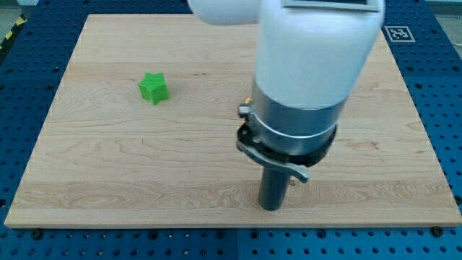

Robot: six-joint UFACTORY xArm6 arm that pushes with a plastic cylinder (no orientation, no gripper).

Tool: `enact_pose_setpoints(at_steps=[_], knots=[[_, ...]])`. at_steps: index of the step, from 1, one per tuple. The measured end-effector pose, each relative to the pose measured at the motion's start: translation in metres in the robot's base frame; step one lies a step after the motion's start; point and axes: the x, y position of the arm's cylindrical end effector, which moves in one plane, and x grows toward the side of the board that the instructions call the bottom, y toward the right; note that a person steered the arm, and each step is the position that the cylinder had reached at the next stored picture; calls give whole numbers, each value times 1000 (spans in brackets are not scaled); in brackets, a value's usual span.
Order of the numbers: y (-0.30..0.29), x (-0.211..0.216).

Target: Move your arm closer to the green star

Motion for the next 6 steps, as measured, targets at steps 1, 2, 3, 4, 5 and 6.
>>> enact_pose_setpoints(at_steps=[1, 2, 3, 4, 5, 6], knots=[[0, 0], [-4, 0], [-49, 1], [-96, -27], [-142, -73], [-153, -111]])
